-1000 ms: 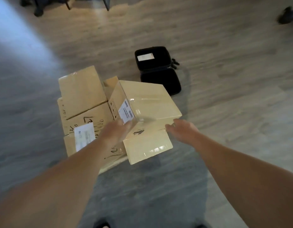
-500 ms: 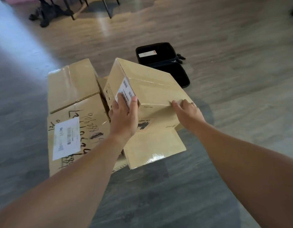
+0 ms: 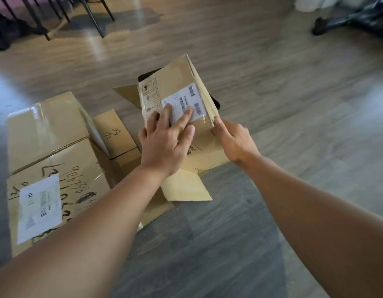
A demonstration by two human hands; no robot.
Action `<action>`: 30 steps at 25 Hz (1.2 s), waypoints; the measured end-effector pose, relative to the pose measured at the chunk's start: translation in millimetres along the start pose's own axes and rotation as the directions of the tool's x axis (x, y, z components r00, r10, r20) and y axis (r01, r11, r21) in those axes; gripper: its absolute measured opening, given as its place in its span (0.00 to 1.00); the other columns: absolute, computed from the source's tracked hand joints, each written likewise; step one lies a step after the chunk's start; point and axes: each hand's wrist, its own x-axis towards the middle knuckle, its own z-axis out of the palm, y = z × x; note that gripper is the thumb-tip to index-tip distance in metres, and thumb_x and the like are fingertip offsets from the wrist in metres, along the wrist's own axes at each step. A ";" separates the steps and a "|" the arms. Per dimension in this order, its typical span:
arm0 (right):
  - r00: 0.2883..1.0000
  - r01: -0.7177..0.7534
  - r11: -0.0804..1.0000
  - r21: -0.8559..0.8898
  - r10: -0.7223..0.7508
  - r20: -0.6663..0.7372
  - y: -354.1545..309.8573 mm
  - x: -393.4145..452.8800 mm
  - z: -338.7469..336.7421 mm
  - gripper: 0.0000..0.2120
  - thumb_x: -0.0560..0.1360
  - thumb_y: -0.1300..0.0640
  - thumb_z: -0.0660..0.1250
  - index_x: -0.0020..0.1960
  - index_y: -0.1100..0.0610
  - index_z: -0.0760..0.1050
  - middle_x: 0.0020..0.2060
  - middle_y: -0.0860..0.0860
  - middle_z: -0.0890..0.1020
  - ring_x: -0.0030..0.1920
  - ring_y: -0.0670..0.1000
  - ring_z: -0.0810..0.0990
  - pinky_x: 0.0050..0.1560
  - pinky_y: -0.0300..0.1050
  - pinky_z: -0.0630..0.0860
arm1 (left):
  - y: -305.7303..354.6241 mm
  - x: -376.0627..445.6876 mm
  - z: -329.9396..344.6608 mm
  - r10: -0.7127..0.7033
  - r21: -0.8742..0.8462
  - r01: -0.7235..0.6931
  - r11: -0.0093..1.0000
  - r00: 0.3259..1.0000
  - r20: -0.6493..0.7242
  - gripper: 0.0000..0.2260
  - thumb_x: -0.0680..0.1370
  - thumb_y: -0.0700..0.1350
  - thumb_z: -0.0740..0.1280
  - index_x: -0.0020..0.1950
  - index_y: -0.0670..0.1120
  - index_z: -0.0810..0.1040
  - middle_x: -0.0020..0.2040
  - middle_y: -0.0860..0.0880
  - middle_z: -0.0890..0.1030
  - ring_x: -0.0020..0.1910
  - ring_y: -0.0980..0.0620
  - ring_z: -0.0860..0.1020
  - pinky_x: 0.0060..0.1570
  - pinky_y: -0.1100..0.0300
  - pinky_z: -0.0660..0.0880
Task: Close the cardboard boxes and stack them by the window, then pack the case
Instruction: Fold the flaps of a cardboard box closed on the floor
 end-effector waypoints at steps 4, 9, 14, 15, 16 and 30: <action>0.995 0.012 0.999 -0.036 -0.016 -0.096 -8.5 0.9 -17.0 0.22 0.79 0.34 0.51 0.44 0.47 0.75 0.31 0.41 0.79 0.34 0.40 0.76 0.31 0.40 0.68 | 13.0 13.0 2.5 0.073 -0.133 -0.086 0.987 0.993 -0.098 0.18 0.83 0.55 0.60 0.69 0.51 0.78 0.76 0.44 0.68 0.76 0.43 0.62 0.69 0.37 0.66; 0.964 -0.032 0.996 -0.089 0.007 -0.266 -2.3 10.4 -36.1 0.15 0.82 0.51 0.53 0.46 0.51 0.77 0.31 0.45 0.79 0.28 0.43 0.73 0.25 0.38 0.66 | 32.0 19.7 9.8 -0.232 -0.589 0.204 0.782 0.972 0.029 0.22 0.79 0.54 0.69 0.73 0.53 0.73 0.72 0.51 0.73 0.72 0.53 0.68 0.71 0.52 0.68; 0.929 -0.056 0.978 -0.198 -0.022 -0.370 13.7 -6.2 -46.5 0.18 0.84 0.54 0.55 0.69 0.49 0.76 0.42 0.45 0.84 0.40 0.49 0.79 0.42 0.45 0.76 | 72.2 25.0 16.5 -0.375 -0.637 0.380 0.670 0.915 0.151 0.15 0.78 0.53 0.69 0.61 0.49 0.72 0.58 0.55 0.80 0.47 0.61 0.77 0.35 0.71 0.72; 0.924 -0.067 0.981 -0.183 -0.009 -0.382 19.7 -10.5 -48.3 0.18 0.84 0.54 0.55 0.69 0.51 0.76 0.44 0.46 0.84 0.42 0.50 0.80 0.44 0.47 0.78 | 79.4 28.1 16.9 -0.374 -0.588 0.378 0.715 0.917 0.134 0.13 0.78 0.52 0.69 0.60 0.48 0.73 0.58 0.53 0.80 0.47 0.61 0.77 0.36 0.69 0.71; 0.923 -0.075 0.983 -0.167 0.006 -0.384 26.0 -14.6 -49.8 0.17 0.84 0.54 0.55 0.66 0.53 0.78 0.42 0.46 0.84 0.41 0.50 0.80 0.44 0.49 0.80 | 86.6 31.6 16.1 -0.356 -0.547 0.359 0.756 0.927 0.116 0.13 0.78 0.51 0.69 0.59 0.48 0.74 0.60 0.52 0.80 0.50 0.57 0.79 0.39 0.66 0.72; 0.946 -0.271 0.957 -0.101 0.246 -0.209 86.4 -30.0 -102.7 0.19 0.82 0.45 0.53 0.43 0.54 0.76 0.36 0.52 0.80 0.40 0.52 0.77 0.38 0.47 0.71 | 110.4 6.6 68.4 0.015 -0.184 0.086 0.979 0.873 0.488 0.17 0.86 0.53 0.52 0.63 0.46 0.75 0.57 0.47 0.78 0.58 0.46 0.77 0.57 0.50 0.74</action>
